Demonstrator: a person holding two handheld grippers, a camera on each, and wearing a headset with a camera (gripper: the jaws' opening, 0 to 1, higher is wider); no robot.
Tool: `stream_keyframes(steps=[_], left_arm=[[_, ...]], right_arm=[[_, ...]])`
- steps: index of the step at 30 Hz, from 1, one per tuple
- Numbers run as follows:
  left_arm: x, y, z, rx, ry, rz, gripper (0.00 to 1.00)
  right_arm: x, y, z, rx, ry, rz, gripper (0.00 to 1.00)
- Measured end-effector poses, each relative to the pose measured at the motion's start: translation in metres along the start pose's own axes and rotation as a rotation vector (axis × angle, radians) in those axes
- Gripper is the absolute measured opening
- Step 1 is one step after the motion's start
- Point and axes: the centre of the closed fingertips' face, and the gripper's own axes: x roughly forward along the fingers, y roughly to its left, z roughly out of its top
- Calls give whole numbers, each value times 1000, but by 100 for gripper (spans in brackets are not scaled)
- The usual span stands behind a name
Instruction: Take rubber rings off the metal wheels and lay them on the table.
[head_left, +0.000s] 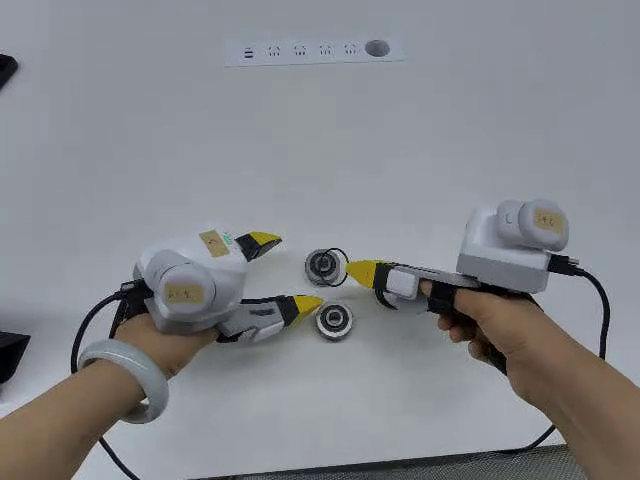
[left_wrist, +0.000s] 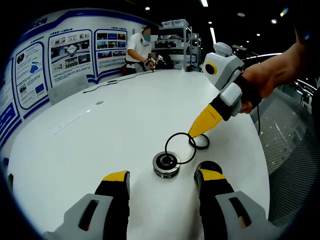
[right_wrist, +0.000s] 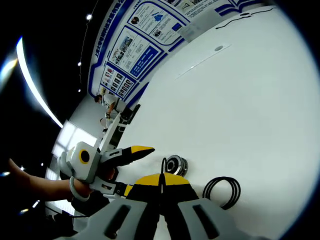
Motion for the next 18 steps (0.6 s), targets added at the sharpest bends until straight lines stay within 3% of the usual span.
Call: stream_keyframes(steps=[13, 18], left_arm=[[-13, 0, -6, -22, -7, 18, 59], [-18, -2, -12, -25, 3, 20, 59]], right_arm=[[-29, -16, -12, 50, -33, -57, 2], [-37, -28, -9, 70, -47, -73, 2]])
